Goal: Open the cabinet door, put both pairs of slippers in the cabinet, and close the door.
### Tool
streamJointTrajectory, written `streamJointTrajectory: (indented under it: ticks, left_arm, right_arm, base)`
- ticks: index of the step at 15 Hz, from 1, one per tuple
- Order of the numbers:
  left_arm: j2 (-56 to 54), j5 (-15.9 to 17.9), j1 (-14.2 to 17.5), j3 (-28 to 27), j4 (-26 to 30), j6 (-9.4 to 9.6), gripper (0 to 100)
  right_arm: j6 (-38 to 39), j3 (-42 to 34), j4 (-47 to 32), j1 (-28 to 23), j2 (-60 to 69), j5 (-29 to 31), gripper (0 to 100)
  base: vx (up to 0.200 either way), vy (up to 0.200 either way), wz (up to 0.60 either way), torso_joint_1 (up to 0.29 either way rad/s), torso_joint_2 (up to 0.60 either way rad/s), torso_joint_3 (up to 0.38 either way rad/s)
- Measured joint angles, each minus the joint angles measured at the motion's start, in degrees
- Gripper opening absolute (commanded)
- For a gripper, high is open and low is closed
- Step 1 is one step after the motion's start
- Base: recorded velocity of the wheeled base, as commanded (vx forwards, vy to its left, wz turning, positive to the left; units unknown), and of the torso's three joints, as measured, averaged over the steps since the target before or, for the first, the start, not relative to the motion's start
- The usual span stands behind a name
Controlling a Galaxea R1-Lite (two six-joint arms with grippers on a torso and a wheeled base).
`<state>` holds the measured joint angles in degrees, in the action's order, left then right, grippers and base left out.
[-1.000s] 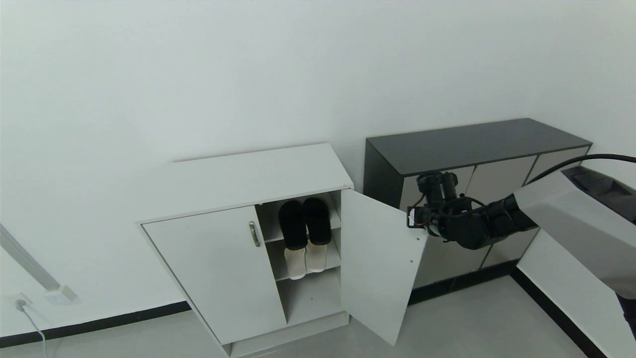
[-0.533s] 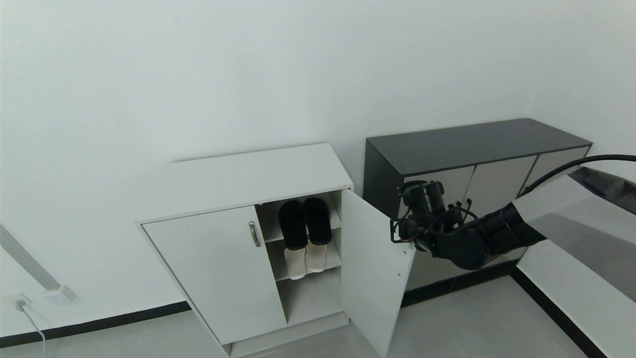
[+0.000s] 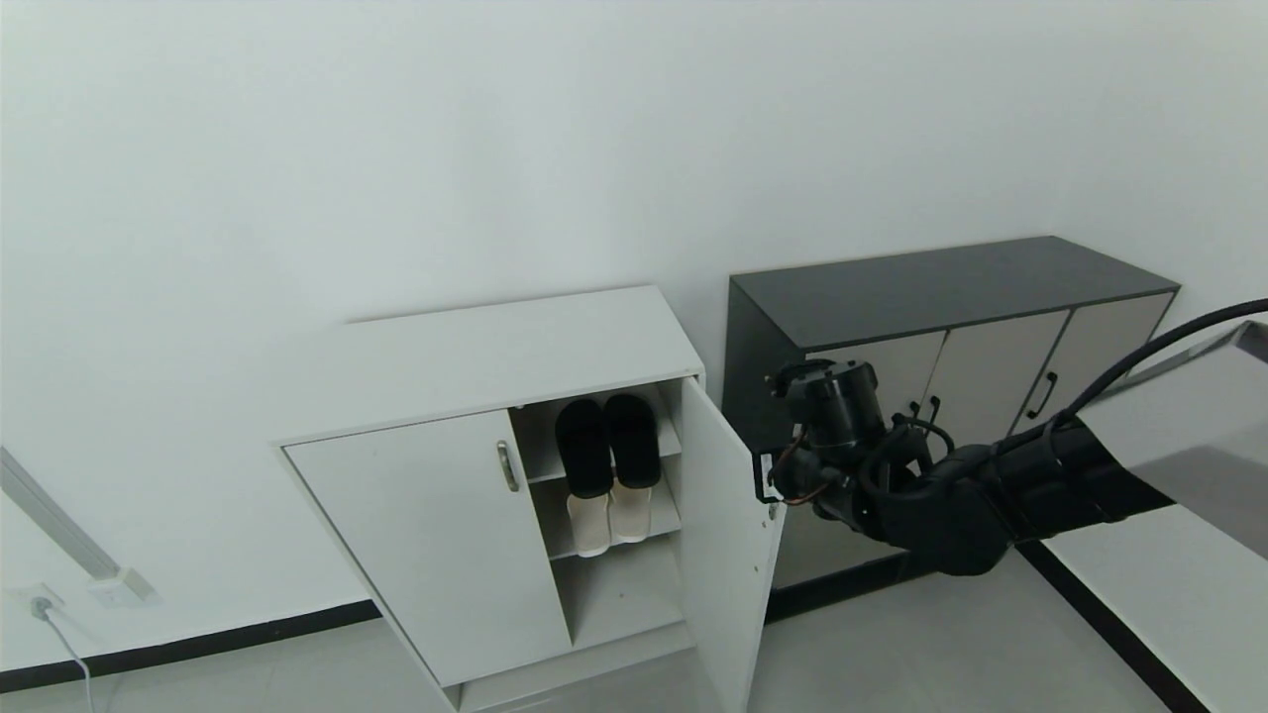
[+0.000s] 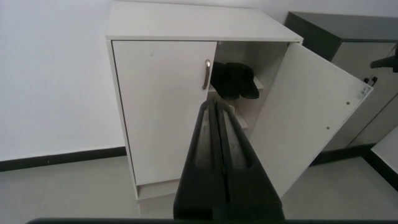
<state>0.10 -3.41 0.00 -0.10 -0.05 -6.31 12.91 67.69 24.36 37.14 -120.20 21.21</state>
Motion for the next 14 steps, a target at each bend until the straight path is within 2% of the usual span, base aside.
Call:
streamJointTrajectory:
  ticks: [6, 10, 14]
  left_arm:
    - [0.0, 0.0, 0.0, 0.0, 0.0, 0.0, 0]
    - [0.0, 0.0, 0.0, 0.0, 0.02, 0.0, 0]
    - [0.0, 0.0, 0.0, 0.0, 0.0, 0.0, 0]
  right_arm:
    - [0.06, -0.22, 1.23, -0.22, -5.81, 0.02, 0]
    - [0.37, -0.46, 3.52, 3.06, -7.12, -0.79, 0]
    - [0.13, -3.8, 7.14, 6.64, -3.56, -5.6, 0]
  base:
    - [0.0, 0.0, 0.0, 0.0, 0.0, 0.0]
    - [0.0, 0.0, 0.0, 0.0, 0.0, 0.0]
    - [0.0, 0.0, 0.0, 0.0, 0.0, 0.0]
